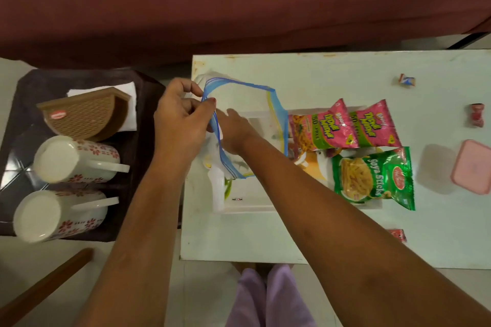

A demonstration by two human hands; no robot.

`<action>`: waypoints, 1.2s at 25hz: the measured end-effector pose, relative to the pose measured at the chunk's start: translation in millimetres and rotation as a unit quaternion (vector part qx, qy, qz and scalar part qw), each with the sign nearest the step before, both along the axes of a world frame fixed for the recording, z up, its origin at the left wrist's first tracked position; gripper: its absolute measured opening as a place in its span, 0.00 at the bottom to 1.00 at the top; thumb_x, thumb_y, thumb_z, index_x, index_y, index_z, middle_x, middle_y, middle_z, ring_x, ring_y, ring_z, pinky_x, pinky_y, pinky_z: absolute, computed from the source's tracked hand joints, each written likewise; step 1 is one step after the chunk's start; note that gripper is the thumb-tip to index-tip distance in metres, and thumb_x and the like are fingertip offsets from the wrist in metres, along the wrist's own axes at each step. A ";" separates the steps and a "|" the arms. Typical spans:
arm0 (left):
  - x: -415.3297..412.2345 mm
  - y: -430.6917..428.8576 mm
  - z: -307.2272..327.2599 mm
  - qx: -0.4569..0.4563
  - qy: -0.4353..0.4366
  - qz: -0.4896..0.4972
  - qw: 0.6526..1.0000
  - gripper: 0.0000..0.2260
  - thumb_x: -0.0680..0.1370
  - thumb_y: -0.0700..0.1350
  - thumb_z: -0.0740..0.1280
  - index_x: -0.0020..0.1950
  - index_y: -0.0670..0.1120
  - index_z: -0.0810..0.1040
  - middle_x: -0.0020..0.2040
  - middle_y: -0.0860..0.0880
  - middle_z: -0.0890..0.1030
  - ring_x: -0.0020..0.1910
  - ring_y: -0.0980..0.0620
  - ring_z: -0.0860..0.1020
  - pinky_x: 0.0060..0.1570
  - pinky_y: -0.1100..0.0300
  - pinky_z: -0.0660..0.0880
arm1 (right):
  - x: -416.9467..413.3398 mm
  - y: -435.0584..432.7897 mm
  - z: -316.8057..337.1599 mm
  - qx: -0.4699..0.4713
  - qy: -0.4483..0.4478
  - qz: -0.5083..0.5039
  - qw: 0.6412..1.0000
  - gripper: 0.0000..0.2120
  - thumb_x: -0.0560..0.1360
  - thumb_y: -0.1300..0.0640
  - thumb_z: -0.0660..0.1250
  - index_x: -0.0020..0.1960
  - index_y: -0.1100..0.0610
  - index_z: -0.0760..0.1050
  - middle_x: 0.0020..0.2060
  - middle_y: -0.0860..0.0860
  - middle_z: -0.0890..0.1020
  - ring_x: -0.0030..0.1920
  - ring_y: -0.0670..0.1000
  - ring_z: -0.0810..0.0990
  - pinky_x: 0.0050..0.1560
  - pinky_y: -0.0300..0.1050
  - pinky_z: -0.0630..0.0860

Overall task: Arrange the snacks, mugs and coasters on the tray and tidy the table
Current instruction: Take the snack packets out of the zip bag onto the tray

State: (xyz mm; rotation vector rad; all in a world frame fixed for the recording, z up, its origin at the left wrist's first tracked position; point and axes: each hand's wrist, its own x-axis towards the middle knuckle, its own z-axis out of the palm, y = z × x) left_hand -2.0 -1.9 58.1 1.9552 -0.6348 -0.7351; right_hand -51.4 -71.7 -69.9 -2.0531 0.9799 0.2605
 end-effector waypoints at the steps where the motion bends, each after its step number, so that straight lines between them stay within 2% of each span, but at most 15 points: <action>1: 6.5 4.1 3.2 -0.002 0.001 -0.008 1.000 0.06 0.77 0.42 0.67 0.48 0.46 0.70 0.34 0.54 0.80 0.35 0.64 0.82 0.32 0.70 0.77 | 6.8 2.2 -2.4 0.012 -0.020 -0.024 0.999 0.36 0.72 0.50 0.68 0.74 0.48 0.52 0.65 0.61 0.70 0.62 0.63 0.73 0.62 0.58 0.72; 3: 18.0 10.1 5.9 -0.006 0.010 -0.016 1.000 0.05 0.77 0.41 0.66 0.48 0.46 0.70 0.37 0.53 0.81 0.37 0.62 0.83 0.33 0.70 0.77 | 19.2 10.0 -2.9 0.021 -0.094 -0.065 0.993 0.40 0.69 0.45 0.69 0.74 0.46 0.50 0.63 0.60 0.72 0.57 0.63 0.76 0.58 0.61 0.75; 6: 28.6 13.9 4.1 -0.009 0.021 -0.013 1.000 0.05 0.77 0.41 0.66 0.46 0.47 0.70 0.38 0.49 0.82 0.38 0.59 0.83 0.33 0.69 0.77 | 24.5 17.1 9.8 -0.033 -0.099 -0.059 0.993 0.34 0.76 0.53 0.65 0.75 0.52 0.51 0.69 0.60 0.67 0.62 0.62 0.73 0.60 0.60 0.74; 9: 32.6 12.0 1.8 -0.010 0.024 -0.013 1.000 0.06 0.77 0.41 0.66 0.45 0.49 0.69 0.40 0.42 0.82 0.39 0.52 0.83 0.33 0.65 0.79 | 24.3 12.6 17.1 -0.176 -0.071 -0.010 0.982 0.24 0.79 0.52 0.62 0.71 0.56 0.60 0.61 0.59 0.75 0.60 0.57 0.75 0.57 0.52 0.75; 10: 32.1 11.2 1.5 -0.007 0.026 -0.015 1.000 0.07 0.77 0.42 0.66 0.44 0.49 0.69 0.40 0.43 0.83 0.40 0.53 0.84 0.34 0.65 0.80 | 24.1 10.9 19.7 -0.218 -0.056 0.022 0.974 0.21 0.78 0.53 0.63 0.69 0.58 0.63 0.60 0.58 0.76 0.60 0.57 0.75 0.56 0.51 0.75; 12: 30.6 9.7 0.1 -0.004 0.022 -0.020 1.000 0.06 0.77 0.43 0.67 0.46 0.48 0.69 0.38 0.47 0.82 0.40 0.55 0.84 0.36 0.65 0.80 | 16.4 6.6 30.2 -0.241 -0.059 0.038 0.968 0.17 0.78 0.54 0.64 0.65 0.59 0.69 0.58 0.56 0.78 0.60 0.57 0.76 0.53 0.48 0.76; 14: 28.3 8.3 -1.6 -0.008 0.016 -0.023 1.000 0.06 0.77 0.43 0.67 0.47 0.48 0.70 0.38 0.48 0.82 0.39 0.55 0.83 0.36 0.64 0.79 | 4.9 5.5 42.1 -0.266 -0.082 0.005 0.960 0.13 0.77 0.58 0.65 0.60 0.58 0.73 0.56 0.55 0.80 0.61 0.59 0.75 0.49 0.49 0.77; 16: 25.0 5.8 -3.4 -0.013 0.005 -0.022 1.000 0.07 0.76 0.42 0.67 0.43 0.51 0.69 0.37 0.46 0.81 0.37 0.53 0.83 0.35 0.62 0.79 | -14.4 11.9 63.0 -0.331 -0.124 -0.052 0.934 0.08 0.74 0.60 0.67 0.53 0.56 0.77 0.50 0.53 0.83 0.57 0.61 0.79 0.46 0.49 0.78; 19: 17.8 -2.2 -3.0 -0.031 -0.012 -0.017 0.999 0.11 0.75 0.42 0.68 0.39 0.54 0.69 0.35 0.40 0.79 0.34 0.44 0.79 0.35 0.50 0.76 | -63.0 22.0 97.1 -0.387 -0.144 -0.118 0.903 0.04 0.73 0.61 0.67 0.46 0.54 0.77 0.43 0.50 0.83 0.52 0.57 0.79 0.38 0.46 0.77; 21: 12.7 -10.7 -1.4 -0.030 -0.014 -0.036 0.999 0.11 0.75 0.44 0.68 0.39 0.54 0.68 0.33 0.40 0.79 0.33 0.42 0.78 0.33 0.49 0.75 | -103.4 19.1 109.8 -0.373 -0.210 -0.161 0.889 0.04 0.72 0.65 0.66 0.45 0.59 0.78 0.42 0.54 0.83 0.49 0.59 0.79 0.40 0.49 0.77; 23: 5.7 -20.0 -0.4 -0.030 -0.014 -0.059 0.998 0.11 0.75 0.41 0.68 0.39 0.54 0.68 0.28 0.49 0.77 0.28 0.49 0.75 0.31 0.56 0.71 | -135.8 13.8 111.6 -0.305 -0.303 -0.206 0.879 0.05 0.73 0.69 0.65 0.46 0.62 0.78 0.43 0.53 0.82 0.47 0.58 0.80 0.45 0.50 0.78; 26: -12.7 -31.7 0.0 -0.021 -0.036 -0.093 0.995 0.10 0.75 0.39 0.67 0.40 0.52 0.69 0.25 0.50 0.74 0.25 0.50 0.70 0.30 0.60 0.68 | -156.1 6.3 107.7 -0.222 -0.378 -0.254 0.862 0.09 0.74 0.70 0.64 0.47 0.57 0.76 0.46 0.45 0.80 0.50 0.49 0.81 0.51 0.40 0.78; 28: -25.1 -35.8 -0.6 -0.013 -0.066 -0.105 0.992 0.07 0.74 0.39 0.67 0.43 0.48 0.70 0.26 0.50 0.74 0.25 0.53 0.70 0.30 0.61 0.68 | -160.7 3.4 105.3 -0.151 -0.424 -0.343 0.824 0.11 0.75 0.68 0.63 0.43 0.52 0.74 0.44 0.41 0.81 0.48 0.45 0.81 0.48 0.40 0.77; 30: -31.3 -37.7 -0.9 -0.008 -0.113 -0.096 0.989 0.07 0.74 0.39 0.66 0.45 0.48 0.70 0.25 0.52 0.73 0.23 0.58 0.69 0.30 0.66 0.68 | -167.1 1.4 103.8 -0.055 -0.473 -0.442 0.760 0.13 0.77 0.64 0.63 0.41 0.46 0.74 0.38 0.42 0.80 0.42 0.47 0.79 0.42 0.44 0.77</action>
